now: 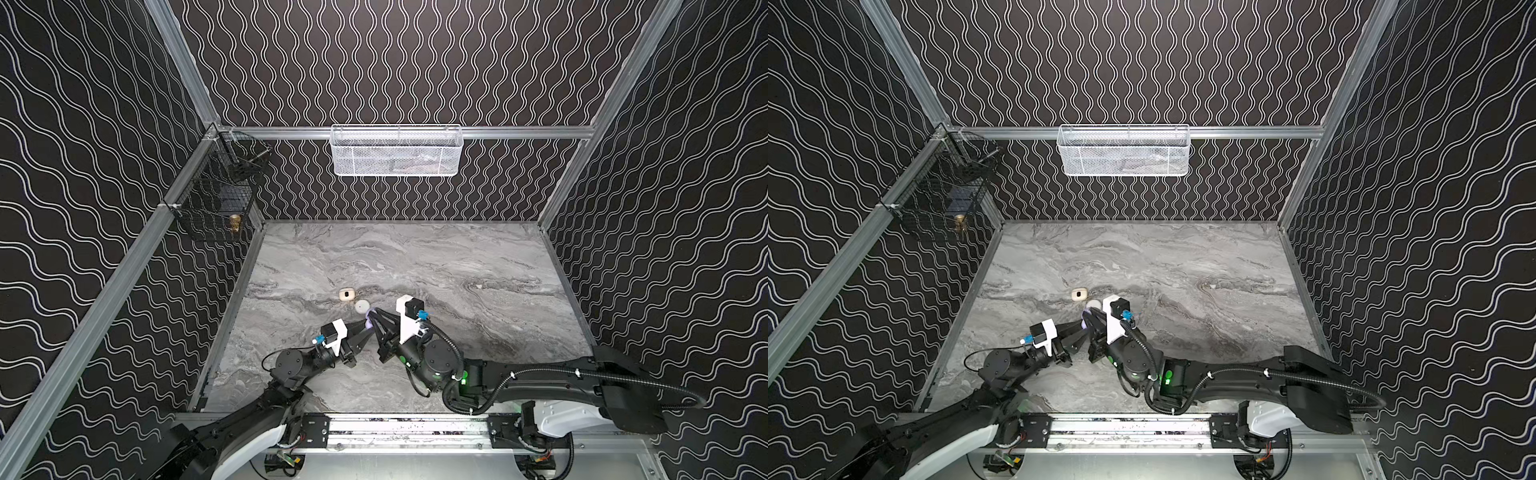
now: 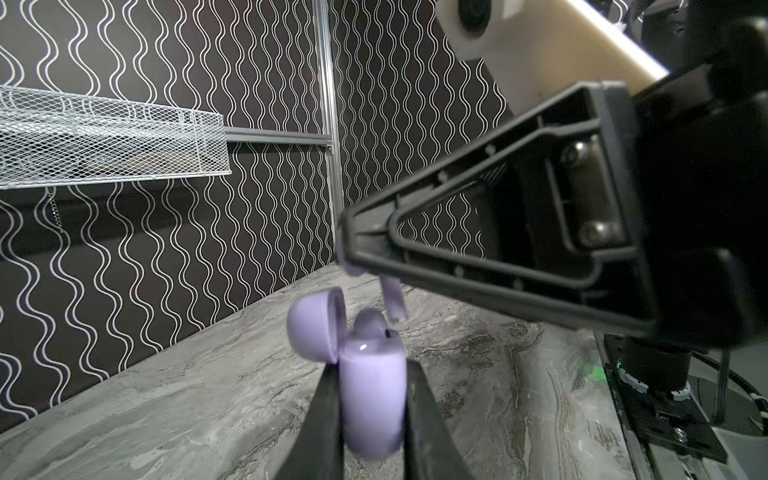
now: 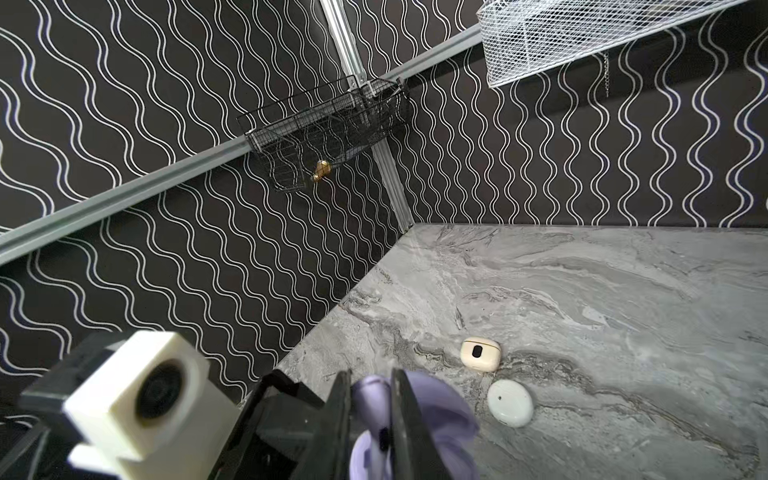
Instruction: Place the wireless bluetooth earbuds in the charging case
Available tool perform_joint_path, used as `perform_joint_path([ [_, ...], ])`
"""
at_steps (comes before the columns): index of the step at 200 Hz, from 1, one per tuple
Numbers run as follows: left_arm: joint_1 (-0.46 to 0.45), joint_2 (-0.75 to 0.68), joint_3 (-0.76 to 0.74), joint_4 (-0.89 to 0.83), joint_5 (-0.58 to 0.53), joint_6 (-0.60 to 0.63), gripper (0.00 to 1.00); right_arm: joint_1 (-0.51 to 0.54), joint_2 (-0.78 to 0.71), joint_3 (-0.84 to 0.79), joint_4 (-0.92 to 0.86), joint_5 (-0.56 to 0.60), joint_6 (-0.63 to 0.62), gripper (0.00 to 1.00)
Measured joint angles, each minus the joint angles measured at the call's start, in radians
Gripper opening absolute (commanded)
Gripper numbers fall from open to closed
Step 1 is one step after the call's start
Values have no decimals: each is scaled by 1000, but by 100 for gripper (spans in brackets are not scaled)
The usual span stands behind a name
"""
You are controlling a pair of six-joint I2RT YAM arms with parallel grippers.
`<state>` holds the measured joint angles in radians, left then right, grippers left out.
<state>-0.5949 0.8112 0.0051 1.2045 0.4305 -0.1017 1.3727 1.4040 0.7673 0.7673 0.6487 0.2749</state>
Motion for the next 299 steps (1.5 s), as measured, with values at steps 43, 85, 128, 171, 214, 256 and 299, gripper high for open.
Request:
perform_joint_path([
  [43,0,-24,0,2,2,0,0,0,27,-1,61,16,-25,9],
  [85,0,-43,0,-6,-4,0,0,1,38,-8,94,28,-26,8],
  [128,0,-42,0,-18,-10,0,0,1,51,-9,105,35,-25,7],
  [171,0,-44,0,-22,-18,-4,0,5,60,-19,121,27,-26,7],
  [214,0,-59,0,-58,-11,-4,0,21,62,-65,174,24,-51,11],
  [256,1,-60,0,-55,-9,-4,0,24,78,-63,205,29,-55,23],
  [299,1,-58,0,-49,-13,-3,0,35,48,-74,193,-8,-51,51],
])
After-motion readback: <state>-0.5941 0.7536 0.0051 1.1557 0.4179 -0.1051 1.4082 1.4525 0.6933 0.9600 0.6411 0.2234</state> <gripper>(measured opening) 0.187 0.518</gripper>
